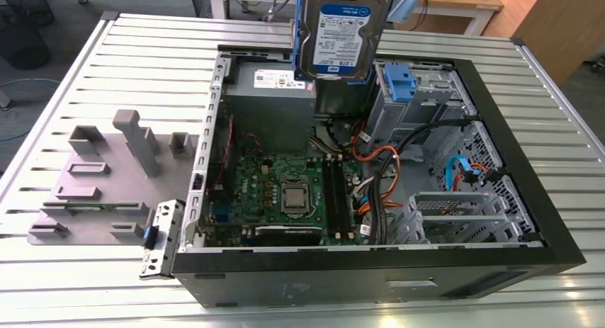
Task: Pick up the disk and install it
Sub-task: 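Pick up the disk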
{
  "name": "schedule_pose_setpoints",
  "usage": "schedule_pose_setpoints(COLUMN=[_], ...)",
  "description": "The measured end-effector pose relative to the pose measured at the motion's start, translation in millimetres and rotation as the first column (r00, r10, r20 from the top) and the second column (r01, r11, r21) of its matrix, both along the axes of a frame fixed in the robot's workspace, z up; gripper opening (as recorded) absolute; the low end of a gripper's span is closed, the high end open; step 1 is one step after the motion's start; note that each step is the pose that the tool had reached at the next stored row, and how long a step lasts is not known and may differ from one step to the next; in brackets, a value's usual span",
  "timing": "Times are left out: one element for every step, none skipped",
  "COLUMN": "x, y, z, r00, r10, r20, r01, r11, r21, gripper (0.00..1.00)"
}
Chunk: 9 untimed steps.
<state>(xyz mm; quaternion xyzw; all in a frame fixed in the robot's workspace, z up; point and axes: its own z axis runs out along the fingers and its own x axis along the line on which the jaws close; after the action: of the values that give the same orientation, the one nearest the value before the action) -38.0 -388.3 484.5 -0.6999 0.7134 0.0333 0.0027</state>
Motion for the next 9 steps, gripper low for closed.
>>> schedule_pose_setpoints(x=[0.0, 0.0, 0.0, 0.0, 0.0, 0.0, 0.0, 0.0, 0.0], y=[-0.9, -1.9, -2.9, -4.2, -5.5, -7.1, -8.9, -10.7, -12.4], z=[0.0, 0.0, 0.0, 0.0, 0.0, 0.0, 0.0, 0.0, 0.0], r00=[1.0, 1.0, 1.0, 1.0, 1.0, 1.0, 1.0, 1.0, 1.0], r10=[0.0, 0.0, 0.0, 0.0, 0.0, 0.0, 0.0, 0.0, 0.0], r20=[0.0, 0.0, 0.0, 0.0, 0.0, -0.0001, 0.0, 0.0, 0.0], r01=[0.0, 0.0, 0.0, 0.0, 0.0, 0.0, 0.0, 0.0, 0.0], r11=[1.0, 1.0, 1.0, 1.0, 1.0, 1.0, 1.0, 1.0, 1.0], r21=[0.0, 0.0, 0.0, 0.0, -0.0001, -0.0001, 0.0, 0.0, 0.0], gripper=[0.35, 0.35, 0.35, 0.35, 0.35, 0.35, 0.35, 0.35, 0.35])
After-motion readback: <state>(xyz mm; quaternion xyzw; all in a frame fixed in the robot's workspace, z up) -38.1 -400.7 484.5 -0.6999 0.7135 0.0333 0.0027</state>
